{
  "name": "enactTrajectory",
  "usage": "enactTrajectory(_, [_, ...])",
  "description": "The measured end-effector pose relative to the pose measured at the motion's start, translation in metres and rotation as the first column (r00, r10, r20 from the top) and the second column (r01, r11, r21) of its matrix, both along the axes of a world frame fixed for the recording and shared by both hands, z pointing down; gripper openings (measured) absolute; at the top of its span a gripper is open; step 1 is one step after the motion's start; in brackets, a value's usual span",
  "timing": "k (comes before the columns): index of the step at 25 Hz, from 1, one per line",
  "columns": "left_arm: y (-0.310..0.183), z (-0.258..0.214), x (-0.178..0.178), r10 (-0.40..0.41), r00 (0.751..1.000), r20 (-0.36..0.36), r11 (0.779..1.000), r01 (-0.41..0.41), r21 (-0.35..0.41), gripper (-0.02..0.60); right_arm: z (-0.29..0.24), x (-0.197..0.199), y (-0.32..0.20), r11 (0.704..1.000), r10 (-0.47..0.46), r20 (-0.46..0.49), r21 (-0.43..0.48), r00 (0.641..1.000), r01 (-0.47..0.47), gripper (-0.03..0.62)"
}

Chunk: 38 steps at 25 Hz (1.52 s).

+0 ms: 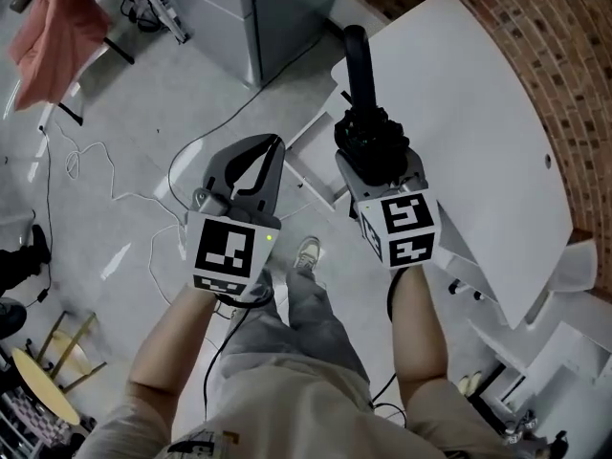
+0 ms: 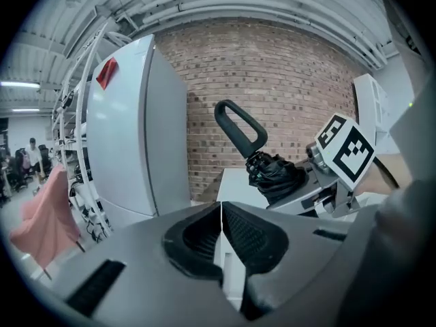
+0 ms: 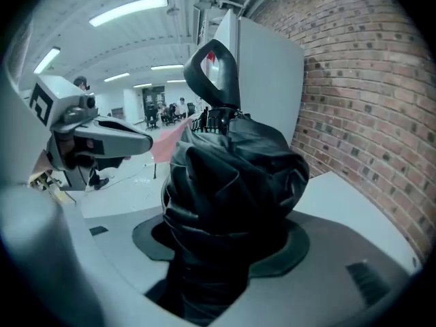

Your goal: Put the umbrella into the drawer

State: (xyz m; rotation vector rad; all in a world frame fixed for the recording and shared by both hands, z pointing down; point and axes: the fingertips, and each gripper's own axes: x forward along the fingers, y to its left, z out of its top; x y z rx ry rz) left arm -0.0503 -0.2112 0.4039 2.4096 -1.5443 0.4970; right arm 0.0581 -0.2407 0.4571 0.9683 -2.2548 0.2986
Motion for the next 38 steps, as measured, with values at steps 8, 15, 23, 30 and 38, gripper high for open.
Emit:
enactTrajectory(8, [-0.024, 0.091, 0.003, -0.010, 1.000, -0.016, 0.996, 0.009, -0.089, 0.014, 0.109, 0.007, -0.023, 0.991, 0.032, -0.017, -0.127, 0.999, -0.034, 0.261])
enactTrajectory(15, [-0.044, 0.170, 0.007, 0.006, 0.999, -0.045, 0.990, -0.012, -0.143, 0.014, 0.190, 0.006, -0.039, 0.982, 0.047, -0.036, -0.182, 0.998, -0.053, 0.261])
enactTrajectory(23, [-0.061, 0.261, 0.015, 0.002, 0.997, -0.077, 0.985, -0.015, -0.170, 0.014, 0.288, 0.007, -0.041, 0.967, 0.046, -0.064, -0.248, 0.997, -0.060, 0.261])
enactTrajectory(30, [-0.047, 0.345, 0.020, -0.022, 0.997, -0.074, 0.977, 0.006, -0.214, 0.014, 0.366, 0.016, -0.034, 0.962, 0.037, -0.093, -0.266, 0.995, -0.061, 0.261])
enactTrajectory(38, [-0.039, 0.417, 0.026, -0.063, 0.989, -0.132, 0.963, 0.025, -0.267, 0.008, 0.438, 0.029, -0.032, 0.949, 0.031, -0.119, -0.309, 0.992, -0.066, 0.262])
